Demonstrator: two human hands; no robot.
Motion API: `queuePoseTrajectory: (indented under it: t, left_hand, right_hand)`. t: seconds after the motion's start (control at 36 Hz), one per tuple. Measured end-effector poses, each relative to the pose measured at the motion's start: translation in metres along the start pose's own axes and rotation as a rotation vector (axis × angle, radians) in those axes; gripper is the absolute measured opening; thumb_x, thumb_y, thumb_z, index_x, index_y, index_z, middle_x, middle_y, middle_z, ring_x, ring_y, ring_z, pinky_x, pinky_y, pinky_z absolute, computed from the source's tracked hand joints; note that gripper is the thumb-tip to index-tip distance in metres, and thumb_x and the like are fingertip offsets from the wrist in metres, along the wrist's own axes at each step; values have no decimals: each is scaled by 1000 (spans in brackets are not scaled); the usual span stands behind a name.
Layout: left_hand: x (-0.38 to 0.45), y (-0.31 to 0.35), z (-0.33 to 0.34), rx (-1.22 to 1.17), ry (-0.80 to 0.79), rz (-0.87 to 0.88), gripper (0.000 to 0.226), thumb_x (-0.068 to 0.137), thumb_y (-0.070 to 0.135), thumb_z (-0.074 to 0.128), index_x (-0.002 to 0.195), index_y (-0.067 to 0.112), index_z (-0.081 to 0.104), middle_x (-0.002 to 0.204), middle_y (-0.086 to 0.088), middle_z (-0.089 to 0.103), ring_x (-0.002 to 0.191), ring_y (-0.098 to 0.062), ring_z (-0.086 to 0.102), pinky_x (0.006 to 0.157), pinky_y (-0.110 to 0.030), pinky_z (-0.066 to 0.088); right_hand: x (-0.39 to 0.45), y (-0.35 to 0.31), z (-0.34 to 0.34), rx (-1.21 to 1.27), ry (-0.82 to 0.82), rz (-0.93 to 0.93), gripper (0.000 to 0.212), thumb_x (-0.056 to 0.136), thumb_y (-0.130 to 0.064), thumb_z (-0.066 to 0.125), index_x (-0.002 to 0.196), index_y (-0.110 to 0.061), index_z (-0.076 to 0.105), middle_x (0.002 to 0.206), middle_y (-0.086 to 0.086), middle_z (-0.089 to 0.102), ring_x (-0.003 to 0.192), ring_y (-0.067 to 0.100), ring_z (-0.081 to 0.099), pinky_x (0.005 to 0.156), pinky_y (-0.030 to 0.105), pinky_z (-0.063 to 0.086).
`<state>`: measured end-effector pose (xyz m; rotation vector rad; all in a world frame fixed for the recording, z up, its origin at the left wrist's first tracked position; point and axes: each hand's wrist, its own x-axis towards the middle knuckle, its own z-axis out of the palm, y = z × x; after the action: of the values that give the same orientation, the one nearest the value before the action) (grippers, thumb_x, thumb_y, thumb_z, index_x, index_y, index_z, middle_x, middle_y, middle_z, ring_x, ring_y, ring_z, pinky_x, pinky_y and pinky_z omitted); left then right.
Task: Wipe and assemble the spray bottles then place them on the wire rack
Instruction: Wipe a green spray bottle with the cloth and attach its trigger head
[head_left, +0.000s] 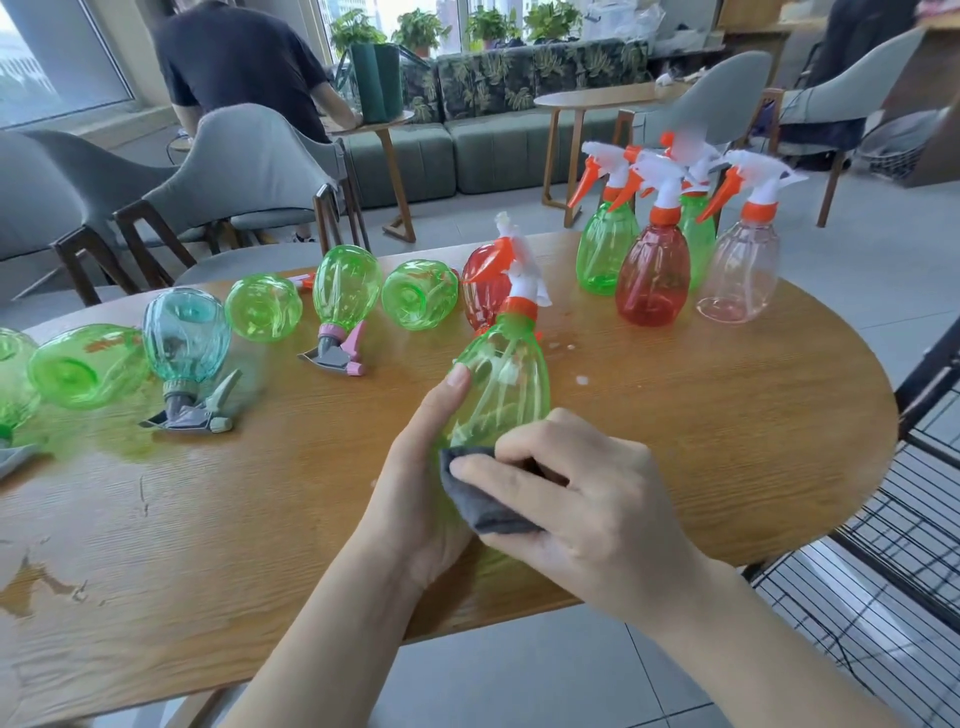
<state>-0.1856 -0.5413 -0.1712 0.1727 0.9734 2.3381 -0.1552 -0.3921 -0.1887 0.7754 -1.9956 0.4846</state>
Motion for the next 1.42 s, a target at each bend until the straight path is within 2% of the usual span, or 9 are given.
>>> queuePoseTrajectory:
  t: [0.14,0.33,0.53,0.75,0.92,1.0,1.19,1.31,1.42]
  left_hand:
    - [5,-2,-3,65,-53,46,45,92,42,61,120,7,71,109,-15,71,97,-28,70,81,-39,60]
    - [6,-5,-4,166,-94,66,61,79,47,81,130,17,70,115,-13,71,95,-29,70,73,-41,56]
    - [7,-4,-9,135,-39,73,89,73,44,89,144,6,52,123,-18,62,95,-31,67,73,-44,57]
    - [9,-5,-8,239,19,55,65,80,37,80,137,11,63,122,-18,65,100,-33,66,85,-47,51]
    - [6,-4,-6,194,83,44,53,95,44,61,129,4,67,122,-21,64,113,-37,58,93,-49,48]
    - [4,-3,-2,96,77,24,47,100,45,54,109,4,75,105,-17,70,100,-30,69,85,-40,59]
    - [-1,-1,3,4,60,-52,58,99,55,49,102,-1,64,77,-14,65,68,-26,71,56,-29,58]
    - [1,-1,0,-28,-3,-48,58,99,54,51,118,0,59,85,-13,66,75,-26,71,58,-29,58]
    - [6,-1,-4,14,-29,24,49,99,42,55,125,3,67,114,-18,67,101,-30,68,83,-38,59]
  right_hand:
    - [8,15,-9,51,102,168,19,92,-20,71,107,-12,80,95,5,69,75,17,63,61,30,55]
    - [15,36,-21,135,160,464,21,97,-13,66,113,-4,77,102,4,67,89,8,62,82,12,45]
    - [9,18,-12,107,180,353,22,85,-1,74,106,-3,78,100,6,69,89,2,59,84,10,43]
    - [13,29,-16,108,150,456,21,97,-16,65,112,-6,76,104,2,69,93,10,65,82,23,52]
    - [7,12,-10,154,82,381,21,88,-7,72,107,-9,78,104,1,70,91,7,64,81,13,46]
    - [4,1,-5,179,63,297,21,84,-10,72,104,-13,79,101,-1,70,88,11,67,74,24,54]
    - [-1,-4,0,38,-18,81,17,88,-20,78,105,-16,79,97,0,69,82,12,63,68,24,55]
    - [-2,4,-4,1,-3,9,20,88,-20,82,107,-14,80,97,3,70,83,16,66,67,30,57]
    - [2,15,-10,29,56,114,21,89,-19,75,109,-14,80,102,2,70,85,11,64,69,23,55]
